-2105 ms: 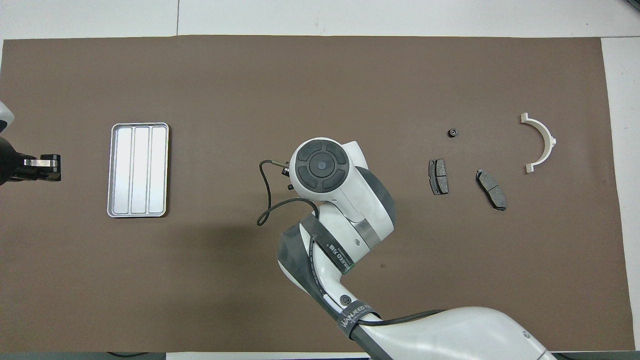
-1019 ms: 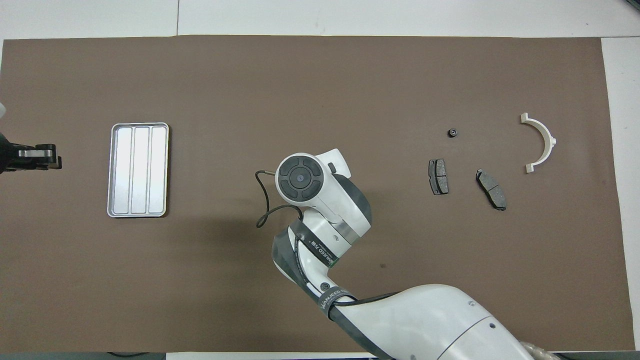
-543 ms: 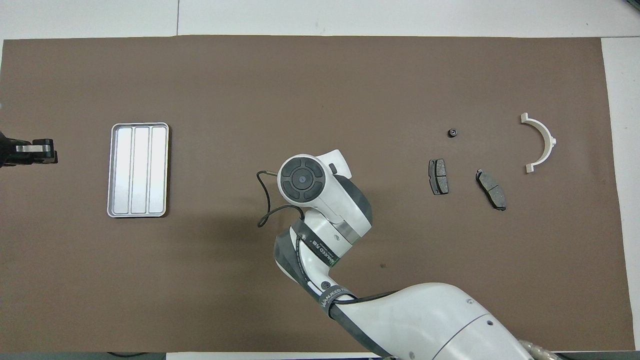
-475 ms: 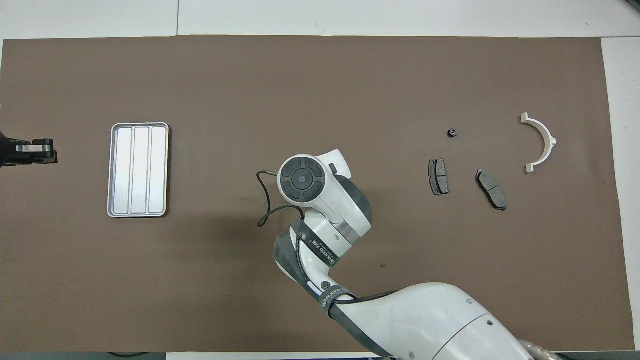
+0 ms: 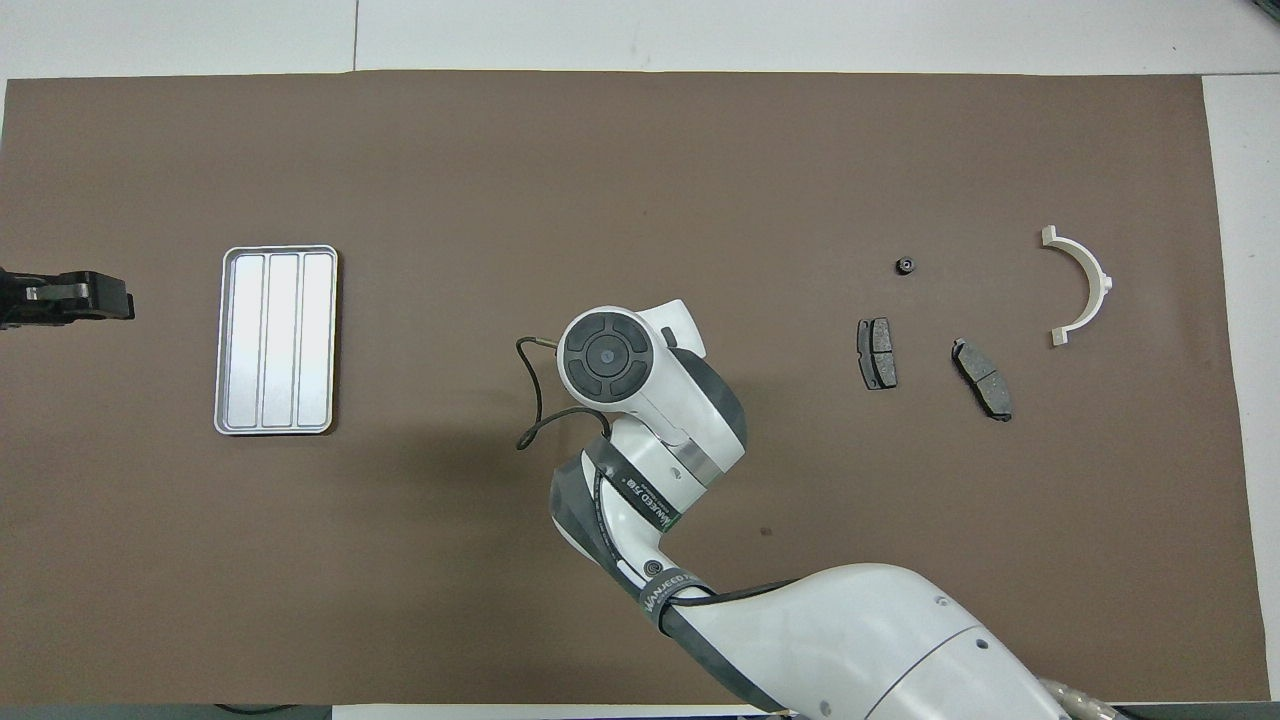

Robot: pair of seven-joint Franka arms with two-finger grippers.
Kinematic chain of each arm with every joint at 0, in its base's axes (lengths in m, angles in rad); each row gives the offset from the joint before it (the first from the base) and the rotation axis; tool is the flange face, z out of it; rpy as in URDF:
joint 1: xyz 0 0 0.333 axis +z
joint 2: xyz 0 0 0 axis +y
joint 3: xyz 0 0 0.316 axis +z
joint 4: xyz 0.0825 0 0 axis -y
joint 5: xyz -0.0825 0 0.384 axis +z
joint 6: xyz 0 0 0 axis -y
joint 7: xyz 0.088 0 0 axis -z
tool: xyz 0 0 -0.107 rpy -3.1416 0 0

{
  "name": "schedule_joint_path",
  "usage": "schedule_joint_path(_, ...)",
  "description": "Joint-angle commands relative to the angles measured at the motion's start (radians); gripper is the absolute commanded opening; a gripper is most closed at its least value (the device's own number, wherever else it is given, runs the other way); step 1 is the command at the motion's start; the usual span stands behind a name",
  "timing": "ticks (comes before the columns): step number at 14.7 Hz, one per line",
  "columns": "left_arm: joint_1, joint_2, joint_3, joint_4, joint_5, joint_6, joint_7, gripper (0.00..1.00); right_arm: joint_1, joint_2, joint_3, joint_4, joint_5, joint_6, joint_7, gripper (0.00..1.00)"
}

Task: Pick bearing gear from pile to tray

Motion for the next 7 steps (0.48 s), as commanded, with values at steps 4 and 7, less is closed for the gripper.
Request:
schedule_joint_path(4,0.038,-0.031,-0.001,-0.015,-0.014,-0.024,-0.007,1.0,-0.15,-0.068,0.014,0.095,-0.007,-0.115,-0.097,1.0)
schedule_joint_path(7,0.025,-0.046,-0.005,-0.021,-0.012,-0.103,-0.022,1.0,-0.255,-0.116,0.016,0.095,0.011,-0.195,-0.35,1.0)
